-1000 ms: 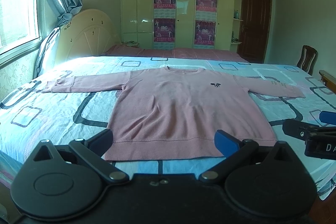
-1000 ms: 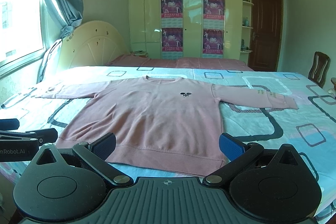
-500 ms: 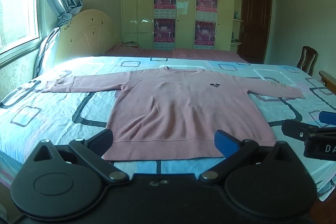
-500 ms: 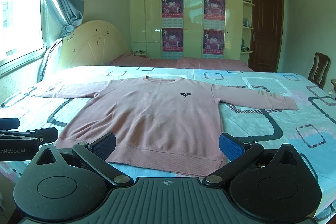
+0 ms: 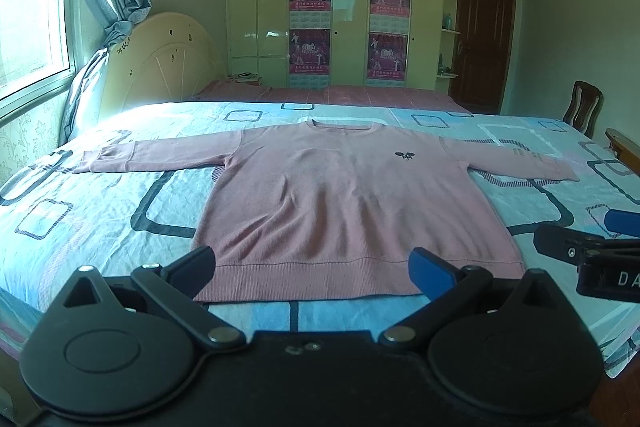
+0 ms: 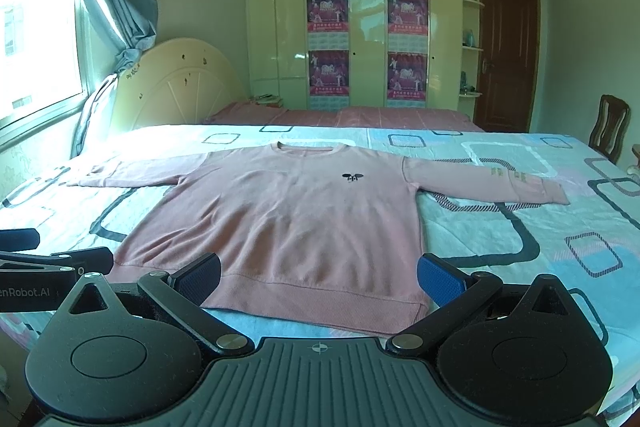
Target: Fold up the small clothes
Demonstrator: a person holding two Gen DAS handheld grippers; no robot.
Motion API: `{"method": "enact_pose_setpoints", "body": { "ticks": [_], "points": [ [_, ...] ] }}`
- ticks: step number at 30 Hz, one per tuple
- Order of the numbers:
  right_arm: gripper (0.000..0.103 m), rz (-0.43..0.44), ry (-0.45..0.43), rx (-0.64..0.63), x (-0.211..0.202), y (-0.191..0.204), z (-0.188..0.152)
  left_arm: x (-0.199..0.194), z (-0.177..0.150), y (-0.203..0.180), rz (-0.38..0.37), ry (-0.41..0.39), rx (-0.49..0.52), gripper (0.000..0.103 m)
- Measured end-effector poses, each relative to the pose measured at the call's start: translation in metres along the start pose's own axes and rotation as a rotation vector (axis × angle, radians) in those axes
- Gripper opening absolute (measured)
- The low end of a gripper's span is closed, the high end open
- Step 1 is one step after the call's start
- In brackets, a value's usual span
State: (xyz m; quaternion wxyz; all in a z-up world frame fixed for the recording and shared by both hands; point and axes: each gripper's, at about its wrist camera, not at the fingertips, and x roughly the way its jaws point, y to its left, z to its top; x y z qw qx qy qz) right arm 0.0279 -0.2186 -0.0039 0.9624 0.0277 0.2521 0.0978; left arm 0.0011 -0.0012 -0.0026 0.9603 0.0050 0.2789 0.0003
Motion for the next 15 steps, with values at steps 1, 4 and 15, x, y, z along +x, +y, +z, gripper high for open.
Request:
{"method": "enact_pose_setpoints", "body": {
  "ticks": [1, 4, 15],
  "points": [
    [0.103, -0.001, 0.002, 0.003, 0.001, -0.001, 0.0, 0.001, 0.0, -0.001, -0.002, 0.004, 0.002, 0.102],
    [0.103, -0.004, 0.009, 0.01, 0.006, -0.005, 0.001, 0.006, 0.0, -0.003, -0.008, 0.016, 0.008, 0.102],
    [0.103, -0.028, 0.052, 0.029, 0.049, -0.02, 0.011, 0.047, 0.013, -0.004, -0.054, 0.06, 0.008, 0.102]
  ]
}}
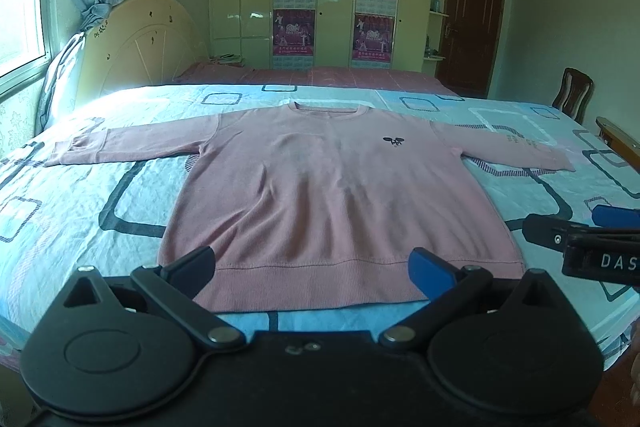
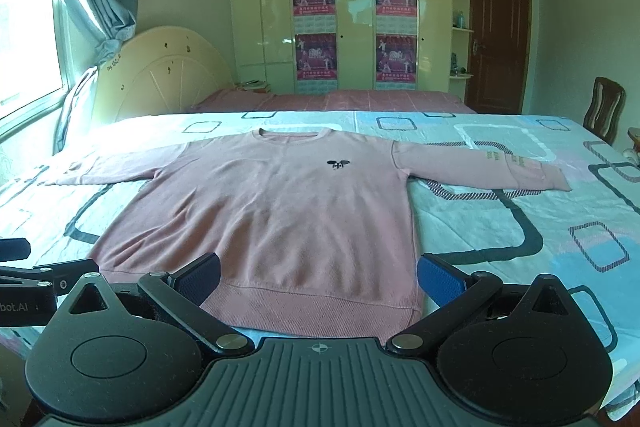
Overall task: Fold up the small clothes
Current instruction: 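Move the right tool to the green-printed sleeve cuff and grasp it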
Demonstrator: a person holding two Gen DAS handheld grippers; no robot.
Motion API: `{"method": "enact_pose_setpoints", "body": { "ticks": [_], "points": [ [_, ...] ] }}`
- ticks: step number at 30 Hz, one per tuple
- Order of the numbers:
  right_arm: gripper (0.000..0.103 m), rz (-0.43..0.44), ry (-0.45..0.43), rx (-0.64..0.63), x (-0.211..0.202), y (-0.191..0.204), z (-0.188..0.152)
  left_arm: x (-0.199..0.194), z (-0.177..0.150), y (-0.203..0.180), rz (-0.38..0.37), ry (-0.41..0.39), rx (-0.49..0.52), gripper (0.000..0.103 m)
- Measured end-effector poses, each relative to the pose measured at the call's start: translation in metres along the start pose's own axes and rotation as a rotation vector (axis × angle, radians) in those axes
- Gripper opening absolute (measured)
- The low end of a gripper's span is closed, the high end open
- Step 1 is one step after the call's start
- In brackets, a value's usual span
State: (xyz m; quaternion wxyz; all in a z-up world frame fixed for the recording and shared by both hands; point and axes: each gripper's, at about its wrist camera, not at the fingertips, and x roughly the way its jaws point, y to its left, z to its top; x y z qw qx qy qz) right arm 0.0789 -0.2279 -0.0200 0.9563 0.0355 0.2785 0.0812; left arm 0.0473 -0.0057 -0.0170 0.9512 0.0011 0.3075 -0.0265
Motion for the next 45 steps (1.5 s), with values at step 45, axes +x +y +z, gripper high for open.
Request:
{"method": "enact_pose_setpoints", "body": {
  "ticks": [45],
  "points": [
    [0.102, -0.365, 0.036, 0.522, 0.222, -0.382, 0.082, 0.275, 0.121, -0.105, -0.053, 0.201, 0.026, 0.102]
  ]
}}
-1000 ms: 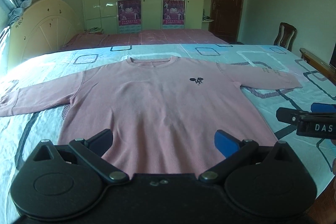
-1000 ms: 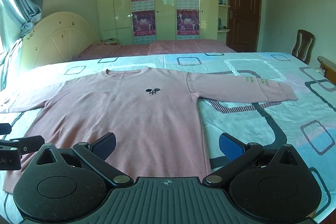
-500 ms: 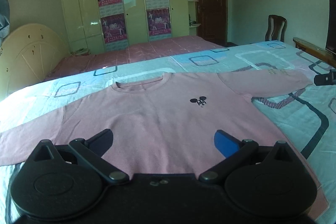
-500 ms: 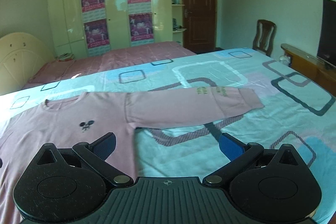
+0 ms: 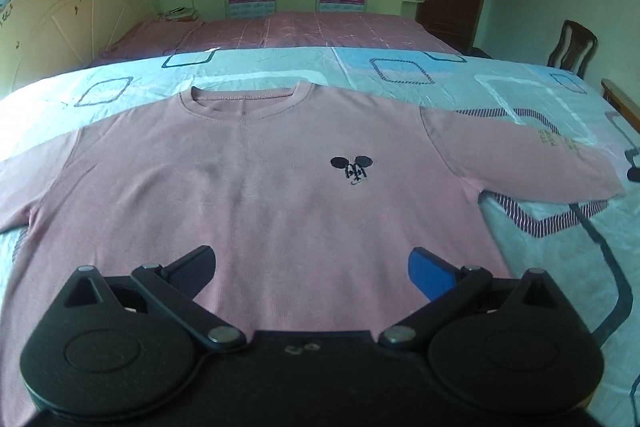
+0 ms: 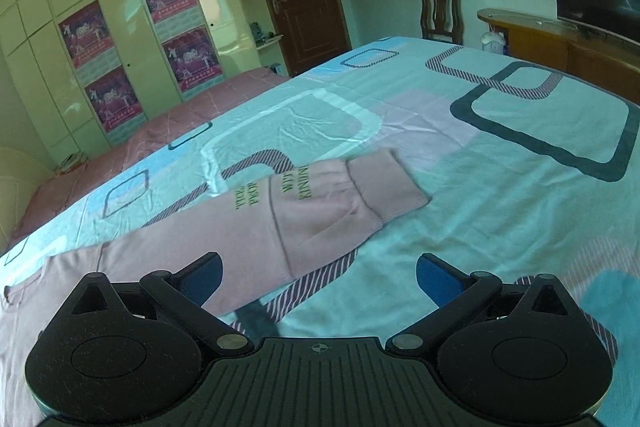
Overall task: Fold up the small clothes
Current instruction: 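Move the right tool to the green-printed sleeve cuff and grasp it, then lift the sleeve with the right tool, lay it across the body, release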
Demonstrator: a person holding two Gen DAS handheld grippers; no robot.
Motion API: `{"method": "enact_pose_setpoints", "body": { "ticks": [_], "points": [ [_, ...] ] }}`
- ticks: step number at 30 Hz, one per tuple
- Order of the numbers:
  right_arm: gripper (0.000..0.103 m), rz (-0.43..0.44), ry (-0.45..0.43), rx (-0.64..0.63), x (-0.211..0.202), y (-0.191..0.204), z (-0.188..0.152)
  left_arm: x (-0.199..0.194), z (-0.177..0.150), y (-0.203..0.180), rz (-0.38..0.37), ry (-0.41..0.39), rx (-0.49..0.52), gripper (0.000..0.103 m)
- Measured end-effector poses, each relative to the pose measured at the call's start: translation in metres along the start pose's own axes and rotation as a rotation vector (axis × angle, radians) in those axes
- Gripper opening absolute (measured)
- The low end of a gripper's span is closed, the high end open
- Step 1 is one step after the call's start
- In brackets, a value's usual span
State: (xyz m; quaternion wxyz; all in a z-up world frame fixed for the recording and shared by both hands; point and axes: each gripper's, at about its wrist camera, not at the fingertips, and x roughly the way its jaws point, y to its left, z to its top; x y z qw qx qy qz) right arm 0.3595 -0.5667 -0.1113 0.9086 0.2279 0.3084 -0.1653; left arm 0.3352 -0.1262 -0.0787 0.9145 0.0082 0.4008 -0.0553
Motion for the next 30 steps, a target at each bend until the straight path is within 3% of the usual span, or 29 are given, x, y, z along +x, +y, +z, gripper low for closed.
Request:
{"method": "enact_pose_setpoints", "body": {
  "ticks": [2, 4, 5, 15, 19, 20, 23, 26, 30],
  "points": [
    [0.102, 0.015, 0.01, 0.036, 0.015, -0.012, 0.004, 0.005, 0.006, -0.012, 0.04, -0.01, -0.002, 0.102],
    [0.077, 0.026, 0.024, 0.073, 0.031, -0.025, 0.008, 0.009, 0.01, -0.022, 0.067, -0.015, 0.016, 0.102],
    [0.056, 0.021, 0.038, 0.096, 0.039, -0.03, 0.009, 0.012, 0.012, -0.025, 0.07, -0.01, 0.018, 0.102],
    [0.054, 0.162, 0.078, 0.334, 0.074, -0.079, 0.014, 0.028, 0.02, -0.046, 0.079, 0.031, 0.004, 0.102],
    [0.033, 0.217, 0.078, 0.464, 0.077, -0.099, 0.012, 0.028, 0.025, -0.047, 0.089, 0.036, -0.002, 0.102],
    [0.021, 0.218, 0.085, 0.47, 0.077, -0.102, 0.012, 0.026, 0.026, -0.047, 0.093, 0.031, -0.003, 0.102],
    [0.009, 0.205, 0.088, 0.429, 0.073, -0.106, 0.017, 0.021, 0.027, -0.046, 0.105, 0.026, -0.005, 0.102],
    [0.008, 0.092, 0.053, 0.269, 0.064, -0.096, 0.028, 0.018, 0.027, -0.04, 0.114, 0.034, -0.011, 0.102],
    [0.008, 0.092, 0.065, 0.222, 0.052, -0.087, 0.035, 0.015, 0.025, -0.028, 0.115, 0.043, -0.022, 0.102]
  ]
}}
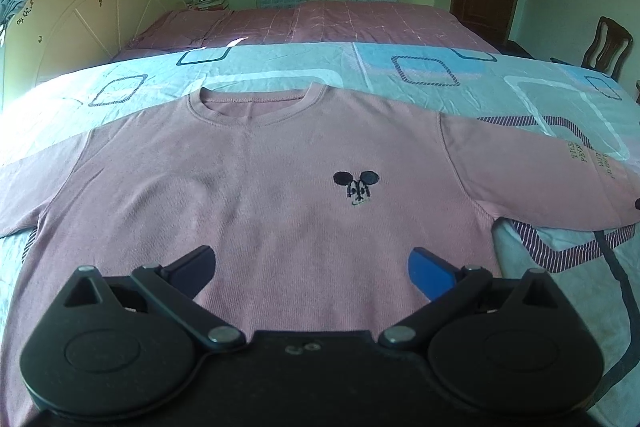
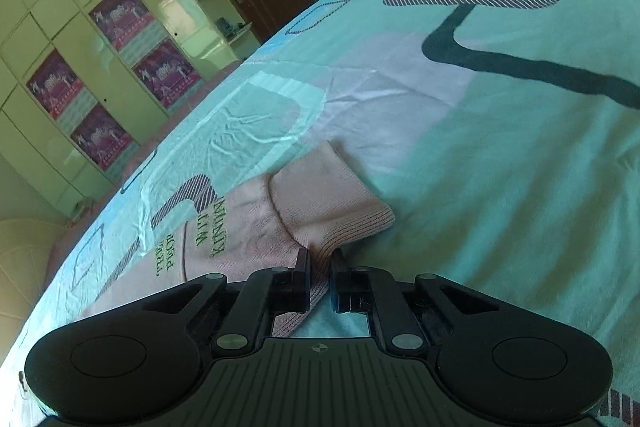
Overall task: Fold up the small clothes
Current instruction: 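Lift the sleeve with the right tool, lay it across the body, release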
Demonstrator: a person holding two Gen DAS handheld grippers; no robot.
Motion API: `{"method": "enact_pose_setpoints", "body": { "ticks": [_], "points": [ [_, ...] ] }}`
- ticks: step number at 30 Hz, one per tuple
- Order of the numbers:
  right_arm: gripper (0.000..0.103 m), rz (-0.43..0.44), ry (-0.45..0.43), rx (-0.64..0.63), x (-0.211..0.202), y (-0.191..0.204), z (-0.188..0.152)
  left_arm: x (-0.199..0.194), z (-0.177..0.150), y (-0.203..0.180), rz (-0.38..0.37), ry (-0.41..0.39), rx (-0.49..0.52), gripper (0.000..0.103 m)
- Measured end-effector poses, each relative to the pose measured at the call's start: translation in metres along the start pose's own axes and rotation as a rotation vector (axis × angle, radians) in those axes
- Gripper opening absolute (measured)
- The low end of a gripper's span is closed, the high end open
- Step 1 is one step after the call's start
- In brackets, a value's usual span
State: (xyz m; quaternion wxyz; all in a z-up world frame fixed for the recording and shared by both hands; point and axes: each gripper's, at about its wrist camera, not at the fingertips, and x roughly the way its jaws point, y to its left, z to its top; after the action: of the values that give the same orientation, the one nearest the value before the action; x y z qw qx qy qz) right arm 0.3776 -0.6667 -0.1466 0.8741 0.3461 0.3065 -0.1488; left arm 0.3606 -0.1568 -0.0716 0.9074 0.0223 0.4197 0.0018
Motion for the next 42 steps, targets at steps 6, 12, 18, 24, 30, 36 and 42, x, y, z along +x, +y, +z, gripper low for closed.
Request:
{"method": "enact_pose_setpoints", "body": {
  "ticks": [6, 12, 18, 24, 30, 36, 42],
  "points": [
    [0.008, 0.014, -0.037, -0.165, -0.026, 0.04, -0.013, 0.007, -0.011, 0.034, 0.014, 0.044, -0.087, 0.102],
    [0.008, 0.081, -0.051, -0.314, -0.047, 0.12, -0.052, 0.017, -0.024, 0.082, -0.021, 0.084, -0.141, 0.102],
    [0.008, 0.178, 0.0, -0.477, -0.05, 0.23, -0.124, 0.018, -0.034, 0.14, -0.124, 0.04, -0.108, 0.102],
    [0.008, 0.27, 0.083, -0.661, -0.03, 0.328, -0.224, 0.015, -0.041, 0.211, -0.089, -0.012, -0.129, 0.1],
    [0.008, 0.281, 0.156, -0.811, -0.001, 0.408, -0.312, 0.014, -0.047, 0.27, -0.057, -0.021, -0.149, 0.1],
    [0.018, 0.248, 0.154, -1.029, 0.014, 0.44, -0.375, 0.018, -0.04, 0.293, -0.12, -0.039, -0.18, 0.1],
    [0.049, 0.24, 0.122, -0.972, -0.01, 0.405, -0.363, 0.053, -0.002, 0.257, -0.316, -0.045, -0.179, 0.099]
  ]
}}
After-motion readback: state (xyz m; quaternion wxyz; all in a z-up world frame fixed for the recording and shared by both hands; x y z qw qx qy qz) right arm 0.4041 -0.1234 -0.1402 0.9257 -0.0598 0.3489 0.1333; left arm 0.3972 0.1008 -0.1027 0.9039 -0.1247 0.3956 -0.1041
